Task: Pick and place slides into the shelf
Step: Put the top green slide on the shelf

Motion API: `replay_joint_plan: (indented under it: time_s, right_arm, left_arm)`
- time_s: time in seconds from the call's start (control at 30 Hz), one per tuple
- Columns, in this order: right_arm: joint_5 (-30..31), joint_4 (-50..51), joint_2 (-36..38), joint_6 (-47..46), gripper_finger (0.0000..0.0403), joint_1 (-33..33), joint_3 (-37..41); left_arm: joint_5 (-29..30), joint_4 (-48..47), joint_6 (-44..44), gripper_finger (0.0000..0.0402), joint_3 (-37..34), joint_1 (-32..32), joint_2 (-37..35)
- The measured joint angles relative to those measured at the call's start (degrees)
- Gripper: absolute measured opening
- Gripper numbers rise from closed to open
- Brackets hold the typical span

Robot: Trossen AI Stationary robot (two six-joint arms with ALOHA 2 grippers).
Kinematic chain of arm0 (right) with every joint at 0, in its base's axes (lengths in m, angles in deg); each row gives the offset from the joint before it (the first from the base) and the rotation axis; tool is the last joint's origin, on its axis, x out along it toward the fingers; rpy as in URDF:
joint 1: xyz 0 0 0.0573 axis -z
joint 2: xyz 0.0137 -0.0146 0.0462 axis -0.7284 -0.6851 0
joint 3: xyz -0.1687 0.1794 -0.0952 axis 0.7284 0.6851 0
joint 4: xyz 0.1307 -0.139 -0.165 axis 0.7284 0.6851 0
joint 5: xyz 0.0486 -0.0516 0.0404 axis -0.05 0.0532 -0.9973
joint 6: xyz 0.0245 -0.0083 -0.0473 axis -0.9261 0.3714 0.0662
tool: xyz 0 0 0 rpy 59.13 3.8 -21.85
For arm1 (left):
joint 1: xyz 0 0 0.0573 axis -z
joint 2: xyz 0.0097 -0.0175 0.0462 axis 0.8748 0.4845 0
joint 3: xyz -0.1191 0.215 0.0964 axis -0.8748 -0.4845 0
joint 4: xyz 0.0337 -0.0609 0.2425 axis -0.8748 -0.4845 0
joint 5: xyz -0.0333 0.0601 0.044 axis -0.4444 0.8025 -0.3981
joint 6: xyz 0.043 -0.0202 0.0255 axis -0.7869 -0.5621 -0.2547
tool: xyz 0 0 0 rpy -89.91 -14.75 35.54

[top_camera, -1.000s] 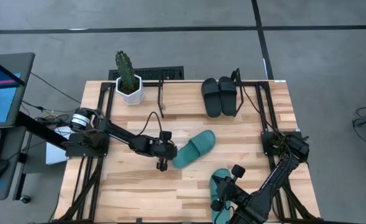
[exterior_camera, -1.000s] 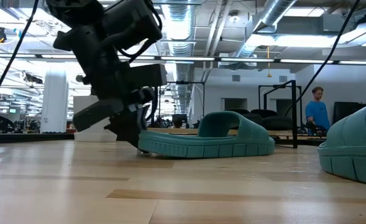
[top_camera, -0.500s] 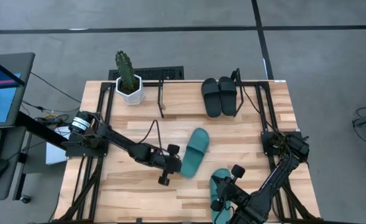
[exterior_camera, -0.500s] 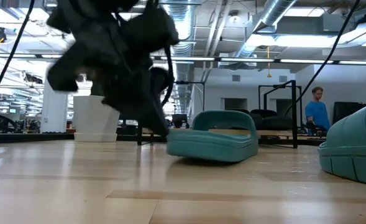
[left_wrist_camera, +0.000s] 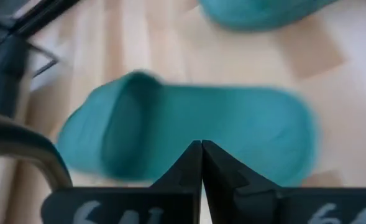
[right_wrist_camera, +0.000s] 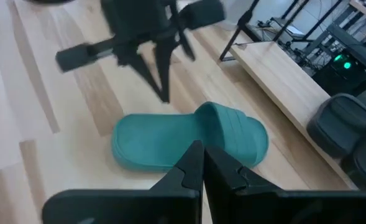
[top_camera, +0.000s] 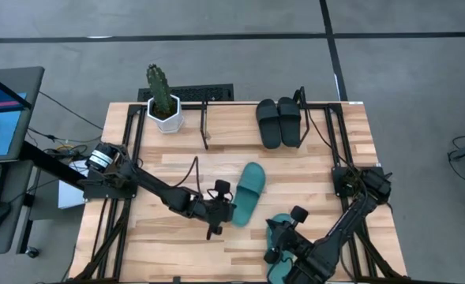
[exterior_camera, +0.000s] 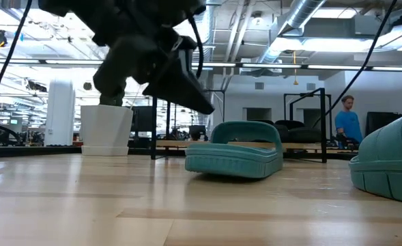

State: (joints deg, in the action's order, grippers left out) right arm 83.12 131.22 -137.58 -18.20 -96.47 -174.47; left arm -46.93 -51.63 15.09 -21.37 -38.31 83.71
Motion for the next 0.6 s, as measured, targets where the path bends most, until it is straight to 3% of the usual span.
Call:
replay_joint_plan:
  time_s: [0.17,0.37,0.6]
  right_arm:
    - [-2.3,-8.2,0.0,12.2,0.0001,2.8,4.1]
    - [-15.2,-11.4,0.0,24.5,0.0032,10.1,4.5]
    - [-27.5,-22.5,0.0,44.9,0.0063,18.6,4.5]
  left_arm:
    - [3.5,-10.8,0.0,0.0000,0.0,0.8,-0.1]
    - [4.2,-24.2,6.0,0.0000,0.0,2.4,-0.3]
    - [6.1,-23.3,5.8,0.0000,-4.3,5.3,-8.9]
